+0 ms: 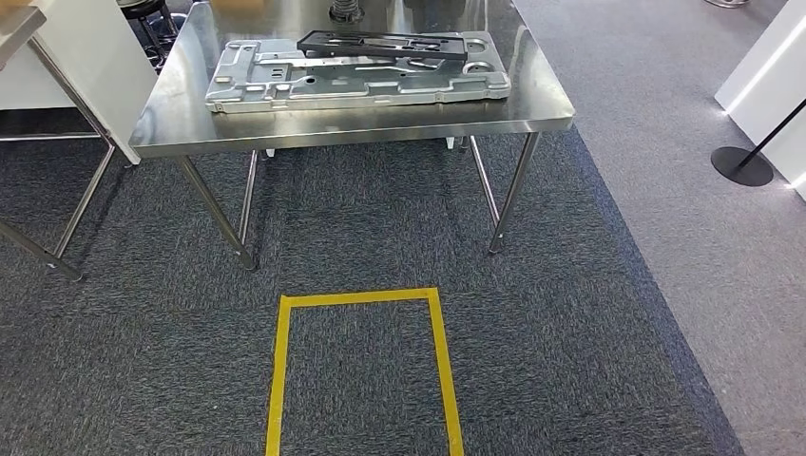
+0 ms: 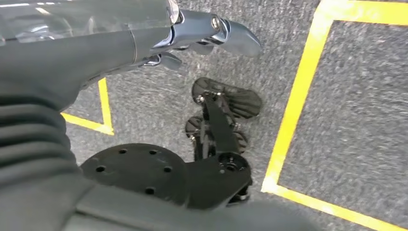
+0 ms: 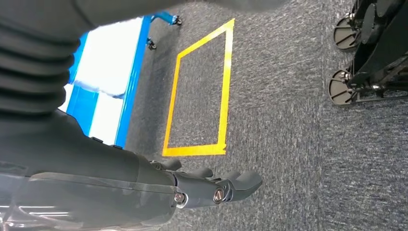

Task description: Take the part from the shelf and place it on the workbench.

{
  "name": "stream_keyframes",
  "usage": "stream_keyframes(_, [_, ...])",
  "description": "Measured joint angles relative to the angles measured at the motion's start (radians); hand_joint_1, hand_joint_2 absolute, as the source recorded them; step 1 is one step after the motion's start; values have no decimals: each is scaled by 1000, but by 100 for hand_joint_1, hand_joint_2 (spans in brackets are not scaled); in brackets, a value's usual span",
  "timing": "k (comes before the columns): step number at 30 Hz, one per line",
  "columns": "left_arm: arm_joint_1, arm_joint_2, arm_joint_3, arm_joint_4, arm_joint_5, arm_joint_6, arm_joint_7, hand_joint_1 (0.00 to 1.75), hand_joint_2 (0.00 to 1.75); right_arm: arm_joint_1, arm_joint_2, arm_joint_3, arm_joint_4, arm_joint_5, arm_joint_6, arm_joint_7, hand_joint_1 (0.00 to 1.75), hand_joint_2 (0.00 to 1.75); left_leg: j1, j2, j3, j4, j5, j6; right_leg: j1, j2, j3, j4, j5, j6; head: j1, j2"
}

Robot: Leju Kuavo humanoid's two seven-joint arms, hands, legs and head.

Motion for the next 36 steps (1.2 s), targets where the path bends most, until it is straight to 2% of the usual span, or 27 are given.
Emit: stream_keyframes(36, [125, 28, -835, -104, 605, 102, 238, 0, 0, 116, -6, 617, -107, -670, -23, -11, 0, 0, -1, 0, -3, 2, 0, 1, -3, 0, -2, 0, 1, 2, 0, 0])
